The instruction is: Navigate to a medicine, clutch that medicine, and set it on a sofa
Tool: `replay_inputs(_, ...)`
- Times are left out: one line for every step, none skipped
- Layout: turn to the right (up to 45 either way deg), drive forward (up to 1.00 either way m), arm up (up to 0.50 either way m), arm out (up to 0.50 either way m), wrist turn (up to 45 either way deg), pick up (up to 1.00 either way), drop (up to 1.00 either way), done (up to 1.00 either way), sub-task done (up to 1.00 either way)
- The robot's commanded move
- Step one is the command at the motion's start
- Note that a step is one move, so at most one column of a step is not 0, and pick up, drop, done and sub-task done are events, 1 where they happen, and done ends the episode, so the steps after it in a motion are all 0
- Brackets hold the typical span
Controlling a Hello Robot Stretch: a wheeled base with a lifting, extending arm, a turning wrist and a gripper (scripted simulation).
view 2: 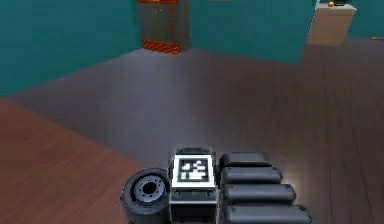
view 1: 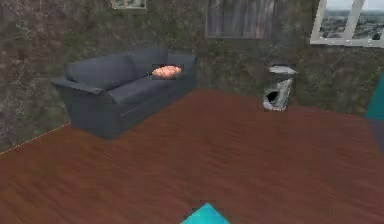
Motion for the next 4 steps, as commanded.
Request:
replay_inputs(0.0, 1.00, 0.00, 0.00, 0.0, 0.00, 0.00, 0.00, 0.00)
replay_inputs(0.0, 1.00, 0.00, 0.00, 0.0, 0.00, 0.00, 0.00, 0.00)
replay_inputs(0.0, 0.90, 0.00, 0.00, 0.0, 0.00, 0.00, 0.00, 0.00)
replay_inputs(-45.0, 0.00, 0.00, 0.00, 0.0, 0.00, 0.00, 0.00, 0.00)
